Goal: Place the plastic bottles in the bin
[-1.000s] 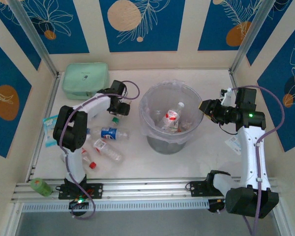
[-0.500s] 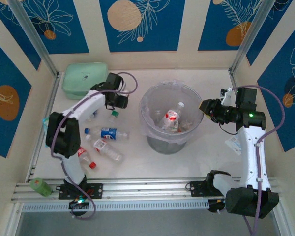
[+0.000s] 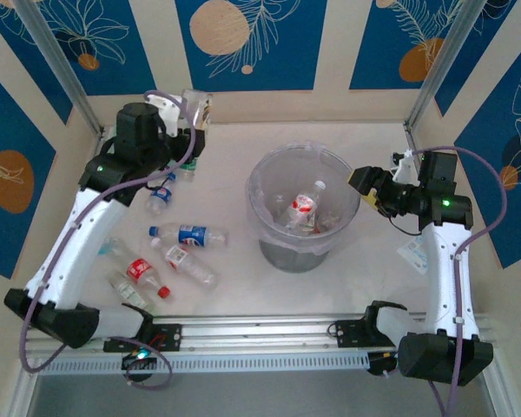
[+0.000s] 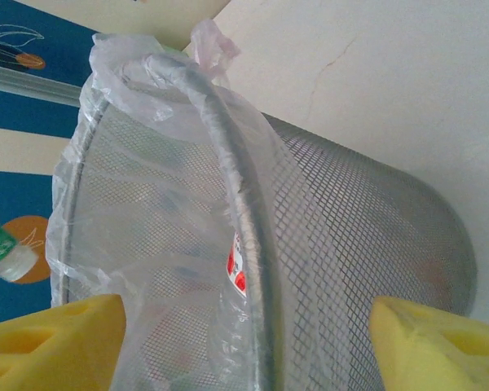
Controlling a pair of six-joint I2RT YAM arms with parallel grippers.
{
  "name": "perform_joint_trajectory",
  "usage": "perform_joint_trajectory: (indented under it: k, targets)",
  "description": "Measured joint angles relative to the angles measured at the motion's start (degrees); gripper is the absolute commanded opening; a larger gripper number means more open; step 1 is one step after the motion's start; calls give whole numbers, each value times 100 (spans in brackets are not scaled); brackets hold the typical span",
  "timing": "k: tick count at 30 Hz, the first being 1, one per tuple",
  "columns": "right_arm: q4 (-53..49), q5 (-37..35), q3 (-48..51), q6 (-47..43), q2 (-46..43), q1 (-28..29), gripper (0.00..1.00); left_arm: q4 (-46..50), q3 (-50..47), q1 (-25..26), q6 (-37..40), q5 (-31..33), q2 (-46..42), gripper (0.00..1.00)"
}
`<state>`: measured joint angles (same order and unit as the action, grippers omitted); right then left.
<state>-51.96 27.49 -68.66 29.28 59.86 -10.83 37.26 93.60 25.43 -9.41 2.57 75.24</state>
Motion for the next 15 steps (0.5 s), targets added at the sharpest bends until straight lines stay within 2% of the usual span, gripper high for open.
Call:
perform_joint_trajectory:
  k: [5,8,15]
  targets:
    - [-9,-48,0,11,0,0,83,52,728,1056,37,66,120,18]
    - [-46,-74,0,9,0,2,85,66,1263,1690,107,90,468,0]
    - [-175,-199,-13,-24,-7,22,92,138,1969,2479,227,59,1366,0]
